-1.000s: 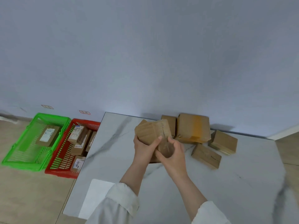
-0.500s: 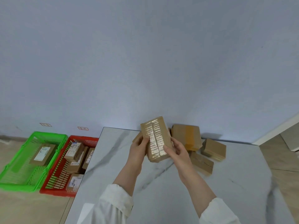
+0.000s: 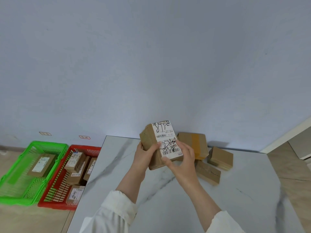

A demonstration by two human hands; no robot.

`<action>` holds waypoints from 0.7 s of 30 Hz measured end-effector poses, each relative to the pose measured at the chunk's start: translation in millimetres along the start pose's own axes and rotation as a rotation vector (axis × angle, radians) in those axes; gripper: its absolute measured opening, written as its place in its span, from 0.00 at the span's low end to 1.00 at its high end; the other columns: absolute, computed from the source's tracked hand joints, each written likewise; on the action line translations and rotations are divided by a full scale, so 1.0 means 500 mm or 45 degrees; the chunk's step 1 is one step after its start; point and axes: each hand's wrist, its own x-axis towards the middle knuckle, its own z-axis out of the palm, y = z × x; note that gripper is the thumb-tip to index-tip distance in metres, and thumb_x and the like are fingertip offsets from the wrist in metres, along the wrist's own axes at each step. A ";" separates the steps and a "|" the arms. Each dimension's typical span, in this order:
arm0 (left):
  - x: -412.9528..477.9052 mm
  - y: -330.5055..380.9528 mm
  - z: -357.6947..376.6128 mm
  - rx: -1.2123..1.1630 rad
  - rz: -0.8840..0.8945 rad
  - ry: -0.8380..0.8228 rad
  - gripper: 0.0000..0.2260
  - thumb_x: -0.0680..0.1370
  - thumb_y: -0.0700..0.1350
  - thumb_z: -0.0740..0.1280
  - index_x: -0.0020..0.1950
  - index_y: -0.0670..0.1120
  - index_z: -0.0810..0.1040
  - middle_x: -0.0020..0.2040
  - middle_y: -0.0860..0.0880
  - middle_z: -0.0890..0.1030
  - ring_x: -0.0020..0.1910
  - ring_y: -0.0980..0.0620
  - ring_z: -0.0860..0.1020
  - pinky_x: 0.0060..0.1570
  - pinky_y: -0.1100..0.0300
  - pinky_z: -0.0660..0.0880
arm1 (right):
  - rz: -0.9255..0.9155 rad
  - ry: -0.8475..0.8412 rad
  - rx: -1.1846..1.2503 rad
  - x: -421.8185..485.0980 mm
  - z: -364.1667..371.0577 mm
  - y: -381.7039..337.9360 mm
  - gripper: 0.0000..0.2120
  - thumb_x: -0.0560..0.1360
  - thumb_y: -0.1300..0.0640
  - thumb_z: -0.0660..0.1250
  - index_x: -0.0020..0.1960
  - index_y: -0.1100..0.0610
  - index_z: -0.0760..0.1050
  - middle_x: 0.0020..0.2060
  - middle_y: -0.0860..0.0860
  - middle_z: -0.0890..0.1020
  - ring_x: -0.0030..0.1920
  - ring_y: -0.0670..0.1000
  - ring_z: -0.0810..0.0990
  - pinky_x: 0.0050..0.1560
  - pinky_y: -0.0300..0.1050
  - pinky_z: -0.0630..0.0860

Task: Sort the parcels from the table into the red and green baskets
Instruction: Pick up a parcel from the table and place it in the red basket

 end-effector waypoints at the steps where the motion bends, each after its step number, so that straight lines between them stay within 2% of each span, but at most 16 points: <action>1: 0.001 0.001 -0.006 0.001 0.004 -0.026 0.17 0.73 0.48 0.71 0.60 0.52 0.73 0.56 0.49 0.81 0.51 0.52 0.80 0.54 0.54 0.76 | 0.061 0.011 0.075 0.004 -0.006 0.000 0.35 0.67 0.50 0.76 0.69 0.50 0.65 0.62 0.44 0.63 0.67 0.45 0.62 0.64 0.35 0.61; 4: 0.000 0.004 -0.017 -0.050 0.030 -0.124 0.19 0.73 0.49 0.70 0.62 0.50 0.73 0.55 0.48 0.83 0.47 0.51 0.81 0.50 0.54 0.77 | 0.403 -0.017 0.353 0.016 -0.018 0.004 0.35 0.67 0.42 0.70 0.71 0.49 0.63 0.67 0.47 0.67 0.67 0.47 0.67 0.67 0.47 0.66; 6: -0.002 0.003 -0.019 -0.102 0.036 -0.165 0.23 0.69 0.52 0.70 0.63 0.50 0.73 0.55 0.48 0.83 0.51 0.49 0.81 0.50 0.53 0.78 | 0.574 -0.140 0.634 0.018 -0.021 0.012 0.37 0.64 0.40 0.68 0.70 0.51 0.65 0.66 0.49 0.73 0.65 0.50 0.72 0.65 0.52 0.70; 8: -0.003 0.001 -0.019 -0.130 0.026 -0.200 0.25 0.67 0.54 0.69 0.64 0.50 0.73 0.54 0.49 0.83 0.53 0.49 0.81 0.49 0.53 0.78 | 0.644 -0.233 0.846 0.018 -0.020 0.016 0.33 0.65 0.42 0.68 0.67 0.54 0.69 0.62 0.52 0.78 0.62 0.54 0.76 0.61 0.54 0.74; 11: -0.006 0.001 -0.020 -0.093 0.010 -0.255 0.26 0.69 0.53 0.70 0.66 0.48 0.70 0.56 0.49 0.83 0.54 0.50 0.80 0.50 0.54 0.77 | 0.642 -0.193 0.940 0.026 -0.019 0.024 0.28 0.67 0.46 0.69 0.64 0.56 0.71 0.58 0.55 0.81 0.59 0.56 0.79 0.61 0.56 0.75; 13: -0.002 0.004 -0.026 -0.046 0.009 -0.190 0.30 0.73 0.53 0.70 0.72 0.50 0.61 0.63 0.50 0.78 0.60 0.51 0.76 0.61 0.50 0.71 | 0.630 -0.150 0.922 0.033 -0.025 0.027 0.24 0.71 0.49 0.68 0.63 0.58 0.72 0.57 0.56 0.81 0.58 0.57 0.79 0.60 0.56 0.75; 14: 0.003 0.005 -0.033 -0.012 0.013 -0.146 0.37 0.74 0.55 0.69 0.76 0.52 0.51 0.67 0.51 0.74 0.65 0.51 0.72 0.67 0.47 0.66 | 0.626 -0.142 0.897 0.036 -0.030 0.029 0.21 0.73 0.51 0.67 0.63 0.58 0.72 0.57 0.56 0.81 0.58 0.57 0.79 0.58 0.55 0.76; 15: 0.007 0.011 -0.040 0.035 0.026 -0.113 0.43 0.72 0.59 0.68 0.77 0.54 0.44 0.70 0.52 0.69 0.69 0.51 0.67 0.71 0.45 0.60 | 0.619 -0.142 0.864 0.039 -0.036 0.031 0.18 0.75 0.53 0.66 0.63 0.58 0.72 0.56 0.56 0.82 0.57 0.57 0.79 0.55 0.53 0.77; 16: 0.010 0.017 -0.047 0.088 0.037 -0.105 0.47 0.69 0.63 0.69 0.77 0.57 0.41 0.72 0.51 0.66 0.71 0.51 0.64 0.72 0.44 0.57 | 0.606 -0.153 0.822 0.042 -0.043 0.031 0.17 0.76 0.53 0.64 0.63 0.58 0.73 0.54 0.55 0.82 0.57 0.56 0.79 0.52 0.51 0.77; 17: 0.013 0.025 -0.054 0.145 0.055 -0.108 0.47 0.67 0.65 0.70 0.76 0.58 0.43 0.72 0.51 0.66 0.70 0.51 0.65 0.72 0.46 0.57 | 0.587 -0.174 0.773 0.046 -0.050 0.031 0.16 0.77 0.54 0.64 0.63 0.58 0.73 0.53 0.55 0.83 0.55 0.56 0.80 0.50 0.49 0.77; 18: 0.015 0.034 -0.061 0.191 0.064 -0.144 0.43 0.68 0.64 0.69 0.76 0.59 0.48 0.70 0.50 0.69 0.67 0.52 0.68 0.70 0.49 0.59 | 0.562 -0.208 0.718 0.049 -0.057 0.028 0.15 0.77 0.55 0.63 0.63 0.58 0.73 0.51 0.54 0.83 0.54 0.55 0.80 0.49 0.48 0.76; 21: 0.027 0.051 -0.080 0.229 -0.007 -0.329 0.27 0.73 0.59 0.68 0.70 0.61 0.65 0.58 0.50 0.80 0.55 0.52 0.78 0.62 0.54 0.70 | 0.486 -0.345 0.551 0.056 -0.072 0.013 0.16 0.78 0.56 0.61 0.65 0.53 0.71 0.50 0.50 0.84 0.51 0.52 0.79 0.49 0.45 0.74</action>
